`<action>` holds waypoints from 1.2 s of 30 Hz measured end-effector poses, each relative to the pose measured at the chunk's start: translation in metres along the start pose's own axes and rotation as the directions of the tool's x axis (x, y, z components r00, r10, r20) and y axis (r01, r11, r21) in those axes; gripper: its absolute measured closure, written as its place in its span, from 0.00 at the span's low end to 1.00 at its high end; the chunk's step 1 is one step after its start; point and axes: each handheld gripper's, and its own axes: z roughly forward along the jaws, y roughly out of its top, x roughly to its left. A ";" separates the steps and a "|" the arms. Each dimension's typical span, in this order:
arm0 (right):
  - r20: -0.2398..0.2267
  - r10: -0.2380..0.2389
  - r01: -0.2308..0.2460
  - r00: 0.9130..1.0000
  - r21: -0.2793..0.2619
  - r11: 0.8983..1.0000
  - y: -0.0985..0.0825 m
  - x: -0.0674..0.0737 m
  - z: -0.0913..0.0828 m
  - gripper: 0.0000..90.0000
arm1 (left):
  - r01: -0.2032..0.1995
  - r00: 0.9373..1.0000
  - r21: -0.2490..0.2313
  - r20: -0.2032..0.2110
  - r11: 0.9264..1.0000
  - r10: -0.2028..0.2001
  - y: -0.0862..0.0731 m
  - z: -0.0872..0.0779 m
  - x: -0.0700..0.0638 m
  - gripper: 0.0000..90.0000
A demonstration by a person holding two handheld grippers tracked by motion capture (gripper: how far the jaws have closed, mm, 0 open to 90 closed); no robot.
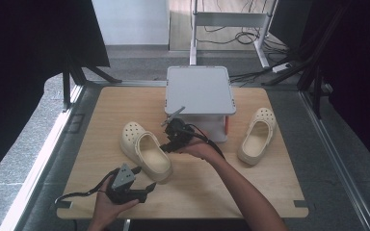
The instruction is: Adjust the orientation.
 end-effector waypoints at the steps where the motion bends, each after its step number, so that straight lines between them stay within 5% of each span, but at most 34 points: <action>1: 0.000 -0.001 0.001 1.000 0.002 1.000 0.001 0.000 0.001 0.52 | 0.000 1.000 0.000 0.001 1.000 0.000 0.000 0.000 0.000 0.26; 36: 0.013 0.031 -0.032 0.999 0.064 0.997 0.024 -0.003 0.042 0.59 | -0.004 1.000 0.002 0.008 1.000 0.004 0.000 0.000 0.000 0.26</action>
